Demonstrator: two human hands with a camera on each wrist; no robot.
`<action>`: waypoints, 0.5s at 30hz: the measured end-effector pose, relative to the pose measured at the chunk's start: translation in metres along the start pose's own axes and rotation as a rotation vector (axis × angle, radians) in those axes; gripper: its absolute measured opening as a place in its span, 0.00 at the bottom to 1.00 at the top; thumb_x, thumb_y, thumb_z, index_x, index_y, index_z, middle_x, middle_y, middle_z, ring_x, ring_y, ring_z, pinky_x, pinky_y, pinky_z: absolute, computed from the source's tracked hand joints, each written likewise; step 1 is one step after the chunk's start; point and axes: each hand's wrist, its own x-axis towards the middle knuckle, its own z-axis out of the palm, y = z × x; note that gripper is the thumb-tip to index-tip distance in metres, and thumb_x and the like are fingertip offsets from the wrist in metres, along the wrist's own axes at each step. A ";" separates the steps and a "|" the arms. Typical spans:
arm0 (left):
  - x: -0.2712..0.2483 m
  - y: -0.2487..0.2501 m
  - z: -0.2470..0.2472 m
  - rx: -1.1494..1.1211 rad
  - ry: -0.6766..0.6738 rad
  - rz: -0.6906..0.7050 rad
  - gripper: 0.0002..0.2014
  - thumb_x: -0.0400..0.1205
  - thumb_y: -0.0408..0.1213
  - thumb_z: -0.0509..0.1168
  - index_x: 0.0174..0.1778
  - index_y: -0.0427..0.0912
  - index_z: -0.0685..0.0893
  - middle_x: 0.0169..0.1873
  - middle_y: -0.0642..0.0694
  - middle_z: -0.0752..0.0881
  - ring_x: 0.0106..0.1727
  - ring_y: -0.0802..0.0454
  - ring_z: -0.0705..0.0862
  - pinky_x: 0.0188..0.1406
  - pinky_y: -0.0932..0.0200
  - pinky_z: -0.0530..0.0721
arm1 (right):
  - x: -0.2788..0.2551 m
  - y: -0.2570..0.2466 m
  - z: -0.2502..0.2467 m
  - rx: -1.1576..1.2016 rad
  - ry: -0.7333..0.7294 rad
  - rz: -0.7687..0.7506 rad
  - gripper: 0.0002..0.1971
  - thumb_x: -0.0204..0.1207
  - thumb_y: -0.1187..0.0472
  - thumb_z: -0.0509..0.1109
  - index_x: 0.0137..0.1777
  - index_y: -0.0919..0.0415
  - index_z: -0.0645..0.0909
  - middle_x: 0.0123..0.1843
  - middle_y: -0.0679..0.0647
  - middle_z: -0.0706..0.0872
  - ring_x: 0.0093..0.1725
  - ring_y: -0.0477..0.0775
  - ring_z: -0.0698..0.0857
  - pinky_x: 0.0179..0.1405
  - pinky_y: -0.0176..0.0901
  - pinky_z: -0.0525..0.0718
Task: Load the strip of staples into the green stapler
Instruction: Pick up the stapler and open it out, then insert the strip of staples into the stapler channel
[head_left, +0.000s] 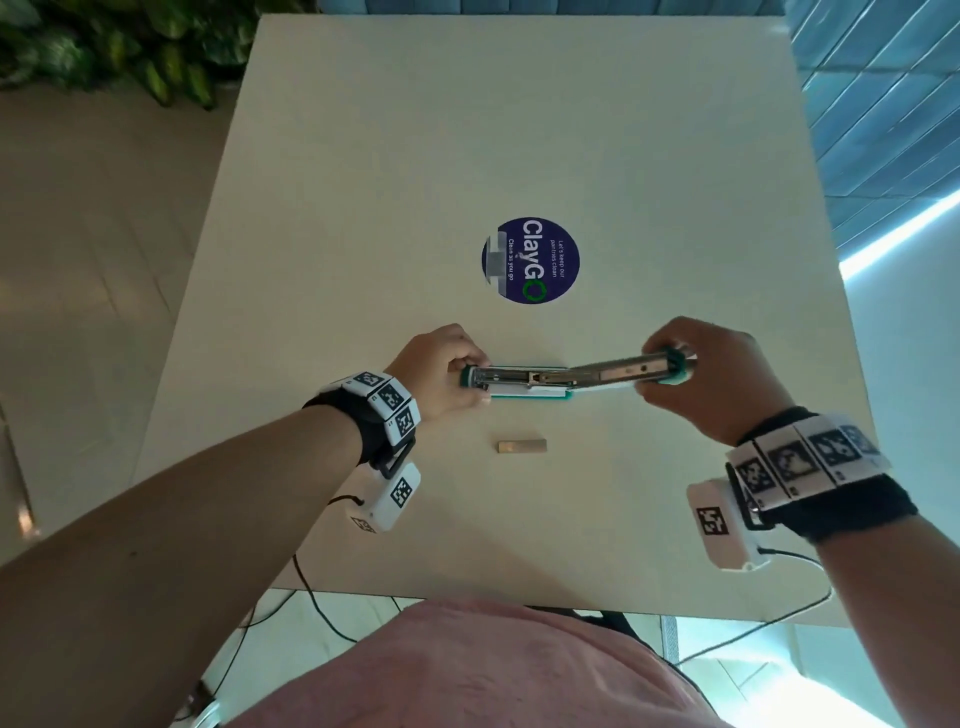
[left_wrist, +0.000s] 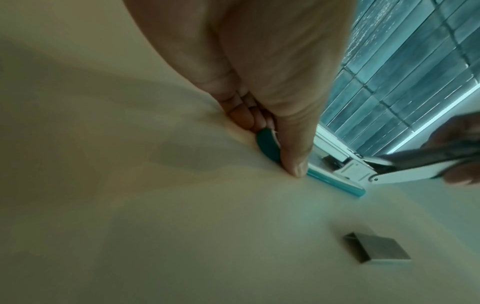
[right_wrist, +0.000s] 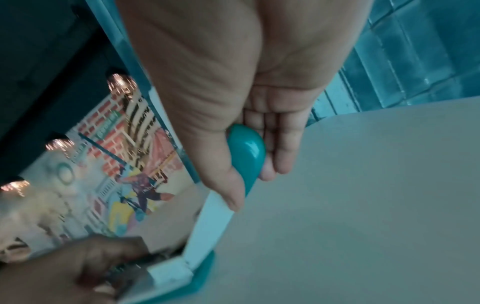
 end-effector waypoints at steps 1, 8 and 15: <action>0.000 -0.001 0.001 -0.007 0.006 0.000 0.19 0.62 0.36 0.79 0.48 0.41 0.86 0.44 0.46 0.83 0.42 0.52 0.82 0.48 0.64 0.81 | 0.002 0.008 0.004 -0.037 -0.018 0.022 0.10 0.62 0.64 0.79 0.41 0.55 0.83 0.35 0.50 0.86 0.35 0.52 0.82 0.32 0.28 0.71; 0.002 -0.001 0.001 -0.003 0.017 0.000 0.18 0.61 0.34 0.79 0.45 0.43 0.86 0.42 0.46 0.82 0.37 0.63 0.79 0.39 0.80 0.75 | 0.018 0.041 0.044 -0.072 -0.087 0.036 0.13 0.64 0.60 0.79 0.49 0.56 0.85 0.45 0.56 0.86 0.49 0.58 0.79 0.49 0.40 0.69; -0.002 0.004 0.002 0.065 -0.009 -0.016 0.19 0.62 0.37 0.78 0.49 0.44 0.85 0.46 0.42 0.83 0.46 0.47 0.83 0.52 0.48 0.85 | 0.014 0.053 0.051 -0.002 -0.053 0.014 0.14 0.67 0.61 0.77 0.53 0.55 0.84 0.45 0.49 0.78 0.50 0.55 0.76 0.50 0.40 0.68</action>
